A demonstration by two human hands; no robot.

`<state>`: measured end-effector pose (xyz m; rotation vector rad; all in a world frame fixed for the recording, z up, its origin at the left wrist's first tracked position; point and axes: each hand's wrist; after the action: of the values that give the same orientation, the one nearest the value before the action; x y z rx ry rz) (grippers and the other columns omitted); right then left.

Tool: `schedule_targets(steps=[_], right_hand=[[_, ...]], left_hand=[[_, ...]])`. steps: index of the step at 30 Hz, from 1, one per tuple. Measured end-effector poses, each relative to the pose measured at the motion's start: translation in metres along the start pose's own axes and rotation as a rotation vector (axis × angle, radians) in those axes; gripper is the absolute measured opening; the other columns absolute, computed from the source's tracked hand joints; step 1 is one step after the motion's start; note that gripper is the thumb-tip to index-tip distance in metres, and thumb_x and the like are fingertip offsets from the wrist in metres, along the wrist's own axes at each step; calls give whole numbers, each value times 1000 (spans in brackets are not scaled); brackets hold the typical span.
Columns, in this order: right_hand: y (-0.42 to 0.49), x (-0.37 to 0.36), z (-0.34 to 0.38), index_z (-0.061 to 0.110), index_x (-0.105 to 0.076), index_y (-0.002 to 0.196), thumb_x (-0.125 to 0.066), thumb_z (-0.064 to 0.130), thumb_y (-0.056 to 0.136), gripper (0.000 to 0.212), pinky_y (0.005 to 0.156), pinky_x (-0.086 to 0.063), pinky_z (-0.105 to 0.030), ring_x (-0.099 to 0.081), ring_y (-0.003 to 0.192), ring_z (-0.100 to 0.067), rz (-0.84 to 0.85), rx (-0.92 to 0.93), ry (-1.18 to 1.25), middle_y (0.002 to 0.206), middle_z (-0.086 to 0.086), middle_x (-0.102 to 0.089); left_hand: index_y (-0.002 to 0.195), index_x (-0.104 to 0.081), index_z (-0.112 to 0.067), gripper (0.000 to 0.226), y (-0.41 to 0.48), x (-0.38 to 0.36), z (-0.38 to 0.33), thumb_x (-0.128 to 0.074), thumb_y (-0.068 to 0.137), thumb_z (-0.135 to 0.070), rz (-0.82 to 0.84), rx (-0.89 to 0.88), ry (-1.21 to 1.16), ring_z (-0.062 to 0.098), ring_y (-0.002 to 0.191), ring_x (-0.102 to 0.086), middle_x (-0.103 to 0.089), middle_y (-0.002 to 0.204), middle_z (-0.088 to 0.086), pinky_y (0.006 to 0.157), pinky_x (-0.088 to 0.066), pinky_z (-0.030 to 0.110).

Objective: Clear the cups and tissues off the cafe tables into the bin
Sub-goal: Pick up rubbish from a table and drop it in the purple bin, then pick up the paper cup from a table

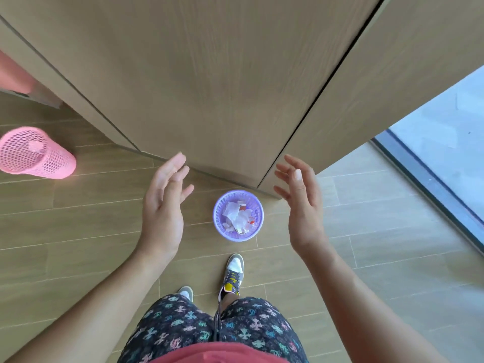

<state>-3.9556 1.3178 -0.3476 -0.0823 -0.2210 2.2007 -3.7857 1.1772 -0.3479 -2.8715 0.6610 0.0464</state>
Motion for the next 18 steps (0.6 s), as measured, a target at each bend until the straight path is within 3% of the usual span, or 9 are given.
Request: schedule_targets(steps=[5, 13, 18], right_hand=[[3, -35, 51, 29, -64, 128, -53, 58, 92, 48, 102, -54, -42, -63, 126, -16, 181, 72, 23, 128, 1, -69], [-16, -147, 89, 44, -68, 117, -54, 61, 91, 35, 107, -51, -45, -62, 126, -14, 566, 161, 10, 124, 8, -69], [-69, -221, 102, 31, -67, 122, -58, 61, 87, 46, 106, -53, -43, -64, 123, -21, 807, 181, 44, 126, -4, -68]], left_hand=[[139, -55, -23, 41, -20, 32, -40, -43, 101, -32, -168, -80, -31, 10, 136, -55, -57, 147, -4, 105, -52, 40], [141, -55, -24, 43, -72, 124, -89, -44, 101, -36, -489, -216, -37, 9, 138, -52, -56, 148, -9, 108, -49, 40], [136, -57, -30, 36, -134, 185, -108, -44, 102, -33, -733, -285, -53, 8, 136, -54, -57, 147, -9, 107, -51, 39]])
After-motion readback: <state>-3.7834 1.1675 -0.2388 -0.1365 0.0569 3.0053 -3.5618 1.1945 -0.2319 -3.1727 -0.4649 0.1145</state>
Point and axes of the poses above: each hand's wrist, its own y-axis towards the middle knuckle, its own x-axis out of the back of the hand, z = x × y
